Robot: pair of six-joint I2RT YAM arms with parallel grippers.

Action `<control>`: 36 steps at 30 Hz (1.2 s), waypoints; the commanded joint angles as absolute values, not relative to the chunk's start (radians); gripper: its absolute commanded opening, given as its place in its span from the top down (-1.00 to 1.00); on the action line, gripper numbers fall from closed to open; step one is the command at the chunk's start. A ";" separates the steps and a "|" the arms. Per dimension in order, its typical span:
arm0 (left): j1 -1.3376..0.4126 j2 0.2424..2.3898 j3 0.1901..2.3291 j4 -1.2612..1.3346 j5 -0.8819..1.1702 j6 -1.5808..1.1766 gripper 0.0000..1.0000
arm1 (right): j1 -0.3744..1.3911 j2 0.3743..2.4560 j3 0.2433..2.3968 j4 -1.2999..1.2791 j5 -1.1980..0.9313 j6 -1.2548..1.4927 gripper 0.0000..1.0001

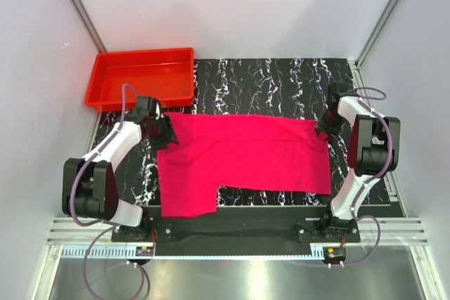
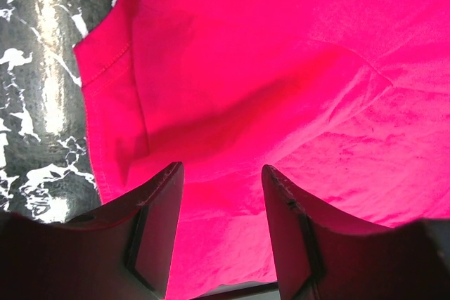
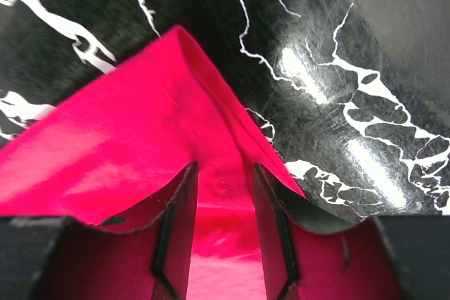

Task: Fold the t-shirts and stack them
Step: Fold the tshirt

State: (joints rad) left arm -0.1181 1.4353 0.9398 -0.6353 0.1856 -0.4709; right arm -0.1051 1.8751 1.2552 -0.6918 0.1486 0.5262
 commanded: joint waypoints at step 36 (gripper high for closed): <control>-0.052 1.572 0.756 -0.480 0.163 -0.597 0.24 | -0.112 1.965 1.523 -0.716 0.347 0.396 0.32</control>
State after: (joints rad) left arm -0.0547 1.5276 0.7914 -0.5304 0.2024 -0.5816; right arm -0.1066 1.9781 1.4895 -0.7238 0.2913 0.4259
